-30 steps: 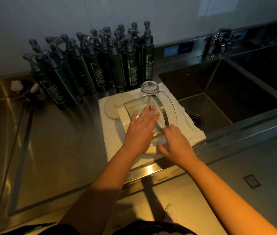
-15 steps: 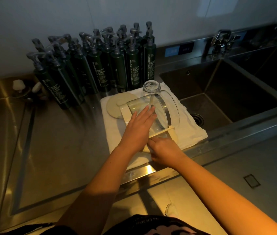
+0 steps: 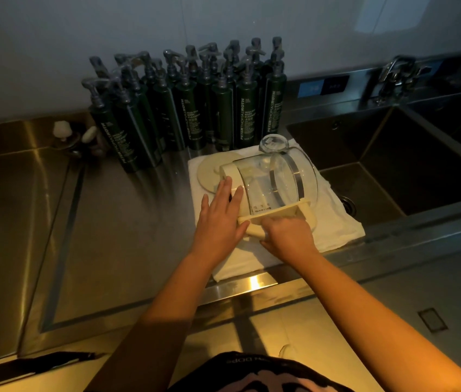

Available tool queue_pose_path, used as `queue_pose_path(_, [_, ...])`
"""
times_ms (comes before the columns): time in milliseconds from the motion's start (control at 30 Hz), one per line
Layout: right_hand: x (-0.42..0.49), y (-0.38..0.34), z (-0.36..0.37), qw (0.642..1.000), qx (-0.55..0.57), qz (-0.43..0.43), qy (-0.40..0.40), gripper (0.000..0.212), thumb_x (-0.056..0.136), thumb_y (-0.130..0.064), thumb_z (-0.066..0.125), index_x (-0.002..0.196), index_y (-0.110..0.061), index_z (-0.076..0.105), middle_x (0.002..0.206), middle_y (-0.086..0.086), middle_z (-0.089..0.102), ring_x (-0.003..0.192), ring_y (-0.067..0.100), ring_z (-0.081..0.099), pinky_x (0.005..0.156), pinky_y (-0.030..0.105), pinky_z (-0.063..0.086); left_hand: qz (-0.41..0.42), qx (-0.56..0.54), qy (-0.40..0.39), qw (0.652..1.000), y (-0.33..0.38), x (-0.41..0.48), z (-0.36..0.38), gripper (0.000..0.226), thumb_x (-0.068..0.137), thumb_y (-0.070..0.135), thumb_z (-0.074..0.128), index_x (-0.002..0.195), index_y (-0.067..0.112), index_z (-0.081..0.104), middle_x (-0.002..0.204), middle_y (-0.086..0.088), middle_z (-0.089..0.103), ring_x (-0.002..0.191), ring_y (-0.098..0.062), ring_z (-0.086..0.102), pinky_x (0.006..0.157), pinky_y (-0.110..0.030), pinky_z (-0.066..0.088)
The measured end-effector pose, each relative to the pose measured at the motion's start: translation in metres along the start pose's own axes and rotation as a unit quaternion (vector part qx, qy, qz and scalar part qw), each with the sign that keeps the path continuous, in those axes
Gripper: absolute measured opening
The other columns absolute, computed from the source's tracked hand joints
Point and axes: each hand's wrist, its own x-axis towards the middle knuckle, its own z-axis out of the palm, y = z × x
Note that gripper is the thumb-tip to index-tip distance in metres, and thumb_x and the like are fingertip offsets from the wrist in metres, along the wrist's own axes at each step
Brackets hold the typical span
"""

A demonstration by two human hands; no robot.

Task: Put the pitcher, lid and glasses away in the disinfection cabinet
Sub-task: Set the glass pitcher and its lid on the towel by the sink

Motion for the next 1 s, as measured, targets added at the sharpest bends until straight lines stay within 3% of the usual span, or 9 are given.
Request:
queue_pose_path(67, [-0.001,0.005,0.001,1.000,0.009,-0.014,0.027,0.033,0.044,-0.024,0.090,0.061,-0.011,0.065,0.048,0.005,0.059,0.036,0.023,0.054,0.035,0.027,0.046,-0.008,-0.011,-0.004,1.000,0.003,0.001,-0.001,0.074,0.094,0.034,0.048,0.149,0.015,0.002,0.157,-0.005,-0.009,0.143,-0.015,-0.012,0.109,-0.035,-0.013])
queue_pose_path(200, [-0.001,0.016,-0.002,0.998,0.027,-0.022,0.051,0.031,0.048,-0.026,0.088,0.066,-0.012,0.066,0.051,0.004,0.061,0.040,0.022,0.056,0.042,0.026,0.045,-0.020,-0.071,0.015,0.997,0.012,0.005,-0.004,0.077,0.093,0.034,0.052,0.149,0.012,0.004,0.157,-0.004,-0.010,0.143,-0.015,-0.003,0.112,-0.032,-0.004])
queue_pose_path(367, [0.000,0.028,-0.016,0.989,0.088,0.011,0.119,0.025,0.057,-0.023,0.086,0.069,-0.011,0.067,0.056,0.005,0.063,0.044,0.022,0.059,0.045,0.024,0.046,-0.038,-0.123,0.031,0.991,0.025,0.013,-0.010,0.065,0.098,0.034,0.039,0.149,0.014,0.003,0.158,-0.001,-0.003,0.143,-0.014,0.003,0.111,-0.030,-0.006])
queue_pose_path(500, [0.001,0.030,-0.028,0.974,0.124,0.060,0.180,0.025,0.069,-0.036,0.062,0.068,-0.012,0.068,0.054,0.004,0.063,0.044,0.020,0.059,0.049,0.017,0.036,-0.011,-0.114,0.058,0.992,0.036,0.022,-0.020,0.054,0.100,0.025,0.035,0.148,0.012,0.014,0.157,-0.002,0.007,0.143,-0.016,0.009,0.114,-0.036,-0.002])
queue_pose_path(567, [0.004,0.027,-0.030,0.969,0.134,0.077,0.192,0.025,0.066,-0.036,0.062,0.070,-0.012,0.069,0.053,0.003,0.063,0.044,0.019,0.059,0.050,0.017,0.033,0.006,-0.118,0.069,0.991,0.041,0.026,-0.024,0.051,0.100,0.018,0.034,0.148,0.011,0.018,0.157,-0.003,0.009,0.143,-0.015,0.010,0.115,-0.038,-0.001])
queue_pose_path(700, [0.006,0.022,-0.029,0.954,0.220,0.114,0.167,0.028,0.064,-0.033,0.065,0.076,-0.009,0.069,0.059,0.008,0.065,0.052,0.025,0.061,0.053,0.022,0.037,0.014,-0.131,0.079,0.988,0.047,0.032,-0.030,0.048,0.100,0.014,0.032,0.146,0.010,0.022,0.157,-0.001,0.010,0.143,-0.011,0.006,0.113,-0.033,-0.004])
queue_pose_path(833, [0.000,0.019,-0.025,0.926,0.310,0.163,0.144,0.026,0.073,-0.027,0.073,0.086,-0.005,0.069,0.071,0.013,0.067,0.064,0.025,0.060,0.060,0.025,0.039,0.024,-0.108,0.059,0.992,0.052,0.036,-0.030,0.054,0.094,0.027,0.022,0.144,0.008,0.030,0.156,-0.004,0.015,0.144,-0.014,0.008,0.115,-0.040,0.000])
queue_pose_path(1000, [-0.004,0.035,-0.020,0.871,0.407,0.238,0.137,0.016,0.077,-0.013,0.071,0.088,-0.003,0.066,0.072,0.007,0.059,0.066,0.018,0.054,0.057,0.022,0.041,0.036,-0.060,0.008,0.997,0.063,0.040,-0.018,0.049,0.101,0.027,0.028,0.148,0.018,0.017,0.158,-0.002,0.003,0.144,-0.015,-0.005,0.113,-0.040,-0.005])
